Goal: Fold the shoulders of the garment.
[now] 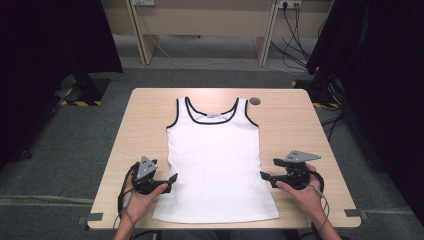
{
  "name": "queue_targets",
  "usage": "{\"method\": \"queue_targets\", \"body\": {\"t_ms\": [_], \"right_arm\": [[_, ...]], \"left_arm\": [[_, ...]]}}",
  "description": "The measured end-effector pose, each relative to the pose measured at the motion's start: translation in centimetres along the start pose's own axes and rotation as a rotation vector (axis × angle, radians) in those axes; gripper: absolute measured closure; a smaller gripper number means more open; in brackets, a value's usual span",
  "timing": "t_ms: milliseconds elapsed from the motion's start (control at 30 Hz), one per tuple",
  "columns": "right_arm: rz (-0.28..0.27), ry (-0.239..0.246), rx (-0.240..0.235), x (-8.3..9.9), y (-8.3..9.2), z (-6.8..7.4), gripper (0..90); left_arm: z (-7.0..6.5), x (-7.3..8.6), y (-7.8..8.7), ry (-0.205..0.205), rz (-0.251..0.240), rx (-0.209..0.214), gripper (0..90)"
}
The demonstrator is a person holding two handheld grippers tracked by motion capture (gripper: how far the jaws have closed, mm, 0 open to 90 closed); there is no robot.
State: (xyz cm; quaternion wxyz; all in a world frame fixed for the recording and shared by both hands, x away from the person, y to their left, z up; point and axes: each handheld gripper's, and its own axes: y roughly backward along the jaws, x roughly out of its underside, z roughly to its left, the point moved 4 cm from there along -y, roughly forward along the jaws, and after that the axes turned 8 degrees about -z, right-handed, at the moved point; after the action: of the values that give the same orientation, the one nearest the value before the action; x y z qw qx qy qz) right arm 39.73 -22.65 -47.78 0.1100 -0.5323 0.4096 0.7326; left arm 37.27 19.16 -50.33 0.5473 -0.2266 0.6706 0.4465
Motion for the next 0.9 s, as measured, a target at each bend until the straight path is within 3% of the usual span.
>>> {"method": "queue_targets", "body": {"t_ms": [300, 467, 900], "right_arm": [[-0.014, 0.014, 0.026, -2.0, -0.5, -0.7, 23.7], [-0.021, 0.034, 0.055, -4.1, -0.9, -1.4, 25.0], [-0.014, 0.026, 0.102, -9.9, -4.5, -4.2, 30.9]], "left_arm": [[-0.2, 0.0, 0.1, -0.013, -0.016, -0.005, 8.2], [-0.2, 0.0, 0.1, -0.014, -0.024, -0.006, 8.6], [-0.3, 0.0, 0.1, -0.023, -0.024, -0.004, 9.0]]}}
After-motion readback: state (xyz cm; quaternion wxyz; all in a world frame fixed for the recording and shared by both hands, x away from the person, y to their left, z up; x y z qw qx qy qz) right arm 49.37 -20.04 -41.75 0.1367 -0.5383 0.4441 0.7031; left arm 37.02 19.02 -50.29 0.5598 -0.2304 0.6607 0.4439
